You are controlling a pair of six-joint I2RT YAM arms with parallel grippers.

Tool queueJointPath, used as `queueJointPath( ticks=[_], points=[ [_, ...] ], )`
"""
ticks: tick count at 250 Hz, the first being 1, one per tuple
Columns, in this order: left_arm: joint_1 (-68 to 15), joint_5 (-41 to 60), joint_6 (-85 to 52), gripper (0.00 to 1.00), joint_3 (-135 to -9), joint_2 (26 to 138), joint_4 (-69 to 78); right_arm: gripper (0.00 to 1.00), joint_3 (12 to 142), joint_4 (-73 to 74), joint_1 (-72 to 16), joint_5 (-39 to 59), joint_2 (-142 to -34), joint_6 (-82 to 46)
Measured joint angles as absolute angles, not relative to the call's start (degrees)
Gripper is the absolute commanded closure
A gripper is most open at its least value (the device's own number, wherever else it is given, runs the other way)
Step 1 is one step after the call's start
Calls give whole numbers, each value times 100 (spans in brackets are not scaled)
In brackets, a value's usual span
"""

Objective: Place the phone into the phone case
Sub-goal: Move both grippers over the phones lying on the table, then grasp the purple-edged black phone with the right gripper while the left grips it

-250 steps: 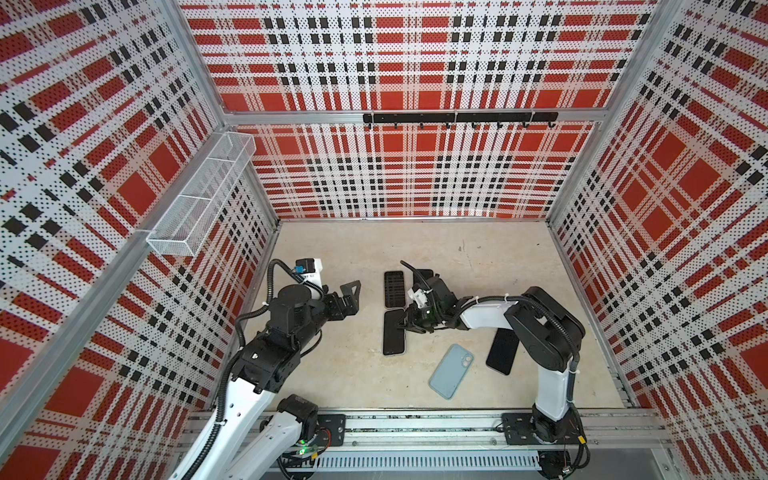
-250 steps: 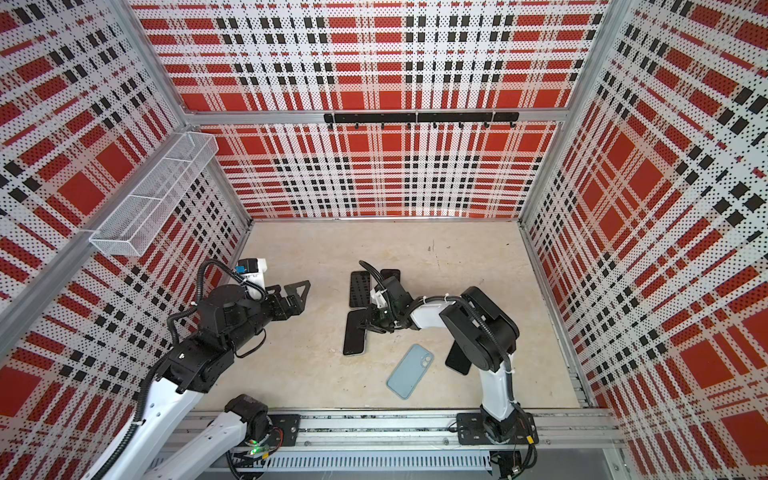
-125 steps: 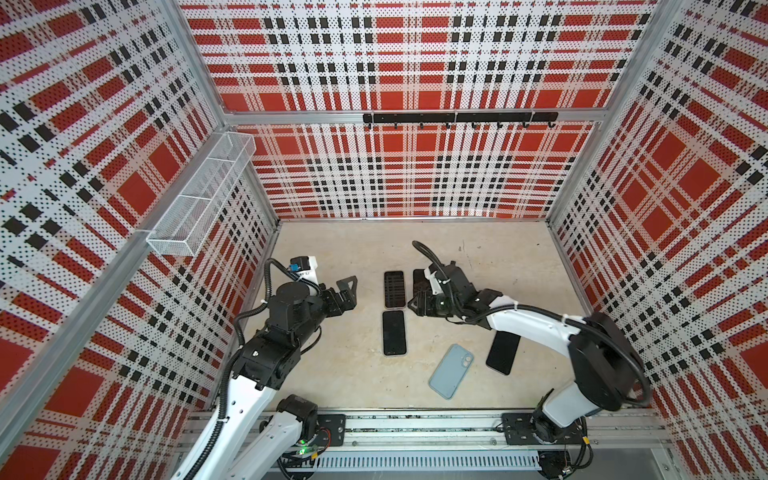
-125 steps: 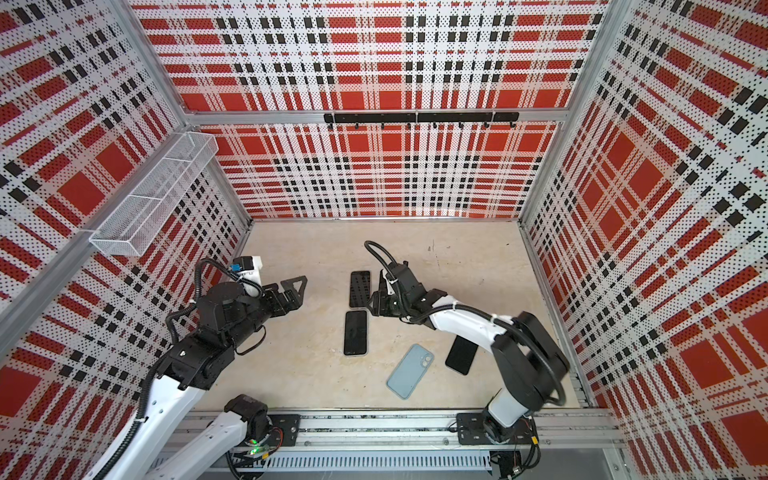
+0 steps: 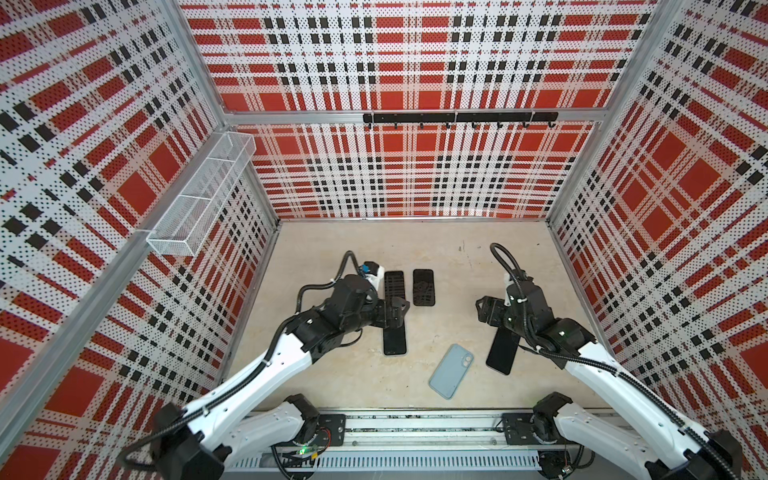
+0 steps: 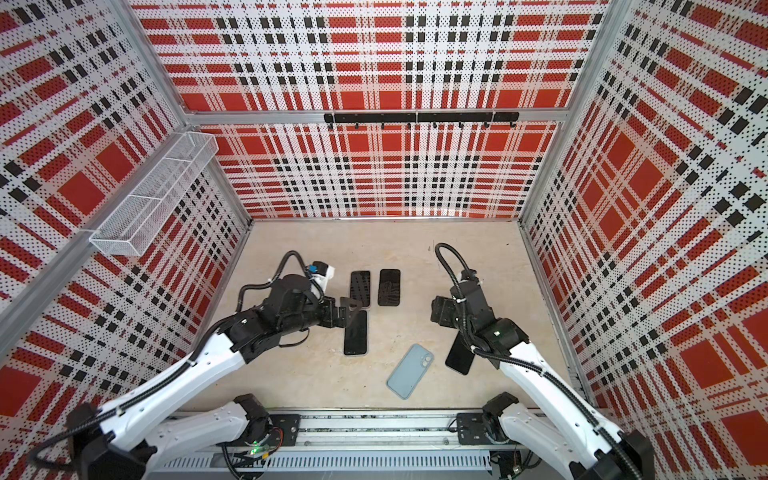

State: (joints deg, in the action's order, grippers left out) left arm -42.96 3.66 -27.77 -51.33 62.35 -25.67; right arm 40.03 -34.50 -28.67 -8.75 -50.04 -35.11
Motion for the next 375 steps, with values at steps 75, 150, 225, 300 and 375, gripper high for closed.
queueJointPath(
  ticks=[75,150,225,300,375],
  points=[
    [-5614,193,-2703,0,-5387,7644,-2351,0,2853,-4313,-2818,-847,-4259,-4045],
    [-5666,102,-2871,0,-5387,7778,-2001,0,2644,-4469,-2818,-1090,-4600,-4591],
    [-5666,5,-2908,0,-5384,7778,-1935,0,2644,-4217,-2814,-1332,-5808,-4860],
    [-5507,-21,-2869,0,-5212,7719,-1848,6,2908,-3833,-2814,-1317,-6807,-4895],
    [-5299,-10,-2869,0,-5109,7526,-1848,32,3256,-3527,-2794,-1288,-7393,-4716]
  ],
)
